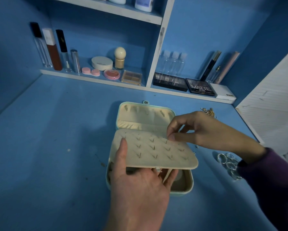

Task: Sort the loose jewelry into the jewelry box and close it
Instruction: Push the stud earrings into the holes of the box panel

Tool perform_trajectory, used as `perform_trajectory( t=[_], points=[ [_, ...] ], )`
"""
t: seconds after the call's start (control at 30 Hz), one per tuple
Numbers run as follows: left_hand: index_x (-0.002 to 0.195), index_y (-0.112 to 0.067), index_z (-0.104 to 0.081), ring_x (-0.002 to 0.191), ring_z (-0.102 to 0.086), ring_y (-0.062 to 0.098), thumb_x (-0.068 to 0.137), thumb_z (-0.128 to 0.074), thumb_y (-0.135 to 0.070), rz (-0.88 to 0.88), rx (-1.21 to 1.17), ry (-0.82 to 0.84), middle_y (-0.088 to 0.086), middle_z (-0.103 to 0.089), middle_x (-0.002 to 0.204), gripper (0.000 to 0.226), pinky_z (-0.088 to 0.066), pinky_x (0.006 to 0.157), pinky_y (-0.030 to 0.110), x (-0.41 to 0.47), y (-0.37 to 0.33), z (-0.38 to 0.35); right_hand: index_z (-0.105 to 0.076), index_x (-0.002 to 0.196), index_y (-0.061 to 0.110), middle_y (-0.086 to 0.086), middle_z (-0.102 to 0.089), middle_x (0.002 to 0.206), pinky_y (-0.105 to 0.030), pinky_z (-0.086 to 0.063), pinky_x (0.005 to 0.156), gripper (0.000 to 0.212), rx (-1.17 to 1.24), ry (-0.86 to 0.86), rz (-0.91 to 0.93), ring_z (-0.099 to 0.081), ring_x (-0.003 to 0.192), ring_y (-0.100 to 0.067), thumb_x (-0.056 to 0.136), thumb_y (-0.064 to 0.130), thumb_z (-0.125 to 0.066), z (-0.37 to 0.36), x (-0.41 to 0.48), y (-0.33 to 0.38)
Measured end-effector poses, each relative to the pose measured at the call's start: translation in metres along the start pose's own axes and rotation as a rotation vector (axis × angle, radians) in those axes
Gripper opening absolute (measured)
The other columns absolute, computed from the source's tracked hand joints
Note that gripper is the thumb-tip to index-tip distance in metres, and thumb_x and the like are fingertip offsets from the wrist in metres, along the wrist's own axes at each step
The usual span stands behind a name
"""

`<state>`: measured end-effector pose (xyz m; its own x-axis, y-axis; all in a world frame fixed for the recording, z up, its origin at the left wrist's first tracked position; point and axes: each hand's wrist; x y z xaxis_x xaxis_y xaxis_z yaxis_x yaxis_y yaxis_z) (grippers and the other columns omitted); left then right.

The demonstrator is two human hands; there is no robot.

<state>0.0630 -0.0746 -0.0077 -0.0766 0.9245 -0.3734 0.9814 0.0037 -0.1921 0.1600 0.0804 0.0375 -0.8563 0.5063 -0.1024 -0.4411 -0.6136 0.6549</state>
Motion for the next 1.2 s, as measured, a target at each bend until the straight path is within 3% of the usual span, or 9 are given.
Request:
perform_trajectory(
  t=[0.27, 0.7, 1.2],
  points=[
    [0.116, -0.019, -0.068, 0.105, -0.066, 0.025, 0.077, -0.048, -0.063, 0.004, -0.045, -0.012, 0.011, -0.069, 0.115, 0.062, -0.037, 0.102, 0.045, 0.0, 0.0, 0.0, -0.073, 0.085, 0.018, 0.008, -0.072, 0.083, -0.035, -0.053, 0.079, 0.006, -0.018, 0.019, 0.007, -0.067, 0.08, -0.011, 0.083, 0.014, -0.069, 0.001, 0.0, -0.001],
    [0.123, -0.022, -0.063, 0.107, -0.065, 0.025, 0.074, -0.05, -0.062, -0.016, -0.028, -0.005, 0.01, -0.069, 0.117, 0.065, -0.038, 0.101, 0.044, -0.001, 0.0, 0.0, -0.074, 0.087, 0.016, 0.007, -0.072, 0.083, -0.029, -0.054, 0.076, 0.007, -0.053, 0.023, 0.045, -0.067, 0.078, -0.008, 0.083, 0.012, -0.069, 0.0, 0.002, 0.0],
    [0.124, -0.019, -0.063, 0.108, -0.065, 0.025, 0.076, -0.051, -0.063, -0.002, -0.053, -0.032, 0.011, -0.068, 0.117, 0.066, -0.039, 0.101, 0.044, -0.001, 0.0, 0.0, -0.073, 0.088, 0.014, 0.009, -0.069, 0.082, -0.016, -0.05, 0.071, 0.008, -0.327, 0.097, 0.174, -0.061, 0.075, -0.002, 0.083, 0.01, -0.068, 0.002, 0.005, 0.013]
  ],
)
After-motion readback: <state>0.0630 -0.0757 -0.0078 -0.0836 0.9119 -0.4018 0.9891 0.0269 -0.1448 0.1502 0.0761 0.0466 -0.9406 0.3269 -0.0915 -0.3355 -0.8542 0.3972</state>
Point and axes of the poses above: each hand's wrist, its own x-axis towards the middle knuckle, its own z-axis out of the back of the hand, y = z × x
